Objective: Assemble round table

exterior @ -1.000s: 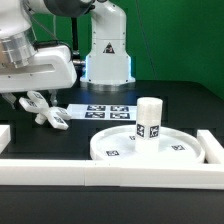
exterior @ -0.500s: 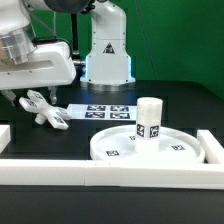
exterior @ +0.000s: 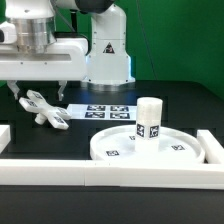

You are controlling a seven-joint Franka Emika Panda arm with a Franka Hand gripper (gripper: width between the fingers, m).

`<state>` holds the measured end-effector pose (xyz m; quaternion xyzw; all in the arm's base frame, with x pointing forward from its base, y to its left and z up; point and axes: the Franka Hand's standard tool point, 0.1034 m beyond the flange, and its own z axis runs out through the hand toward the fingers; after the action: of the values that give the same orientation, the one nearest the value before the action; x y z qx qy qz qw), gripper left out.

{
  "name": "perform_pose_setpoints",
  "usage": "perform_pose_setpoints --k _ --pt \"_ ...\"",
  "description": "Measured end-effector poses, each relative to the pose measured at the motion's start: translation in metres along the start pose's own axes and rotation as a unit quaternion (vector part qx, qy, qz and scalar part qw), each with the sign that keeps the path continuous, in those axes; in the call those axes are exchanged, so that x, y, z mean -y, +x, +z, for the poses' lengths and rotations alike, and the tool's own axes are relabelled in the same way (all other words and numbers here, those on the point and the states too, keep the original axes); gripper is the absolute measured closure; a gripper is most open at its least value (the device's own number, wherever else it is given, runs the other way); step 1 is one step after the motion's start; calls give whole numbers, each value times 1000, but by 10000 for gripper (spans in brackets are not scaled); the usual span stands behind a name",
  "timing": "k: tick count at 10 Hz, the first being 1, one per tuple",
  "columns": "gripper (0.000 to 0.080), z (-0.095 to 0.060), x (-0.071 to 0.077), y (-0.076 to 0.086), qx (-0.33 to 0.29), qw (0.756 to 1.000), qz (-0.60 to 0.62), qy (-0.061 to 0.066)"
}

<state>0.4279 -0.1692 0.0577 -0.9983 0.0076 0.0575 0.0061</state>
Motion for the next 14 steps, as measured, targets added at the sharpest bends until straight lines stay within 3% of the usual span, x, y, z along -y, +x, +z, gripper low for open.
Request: perform_pose_setpoints --k 4,5,6,8,12,13,14 --pt "151 1 -1 1 -1 1000 2 -2" --pt "151 -3 -3 7 -36 999 16 -28" --pt "151 -1 1 4 -55 997 38 -38" --pt "151 2 3 -5 -71 995 46 -47" --pt "151 3 3 -6 -69 995 45 -47" --pt "151 4 7 -4 -74 995 46 -51" --pt "151 8 15 -4 -94 992 45 -65"
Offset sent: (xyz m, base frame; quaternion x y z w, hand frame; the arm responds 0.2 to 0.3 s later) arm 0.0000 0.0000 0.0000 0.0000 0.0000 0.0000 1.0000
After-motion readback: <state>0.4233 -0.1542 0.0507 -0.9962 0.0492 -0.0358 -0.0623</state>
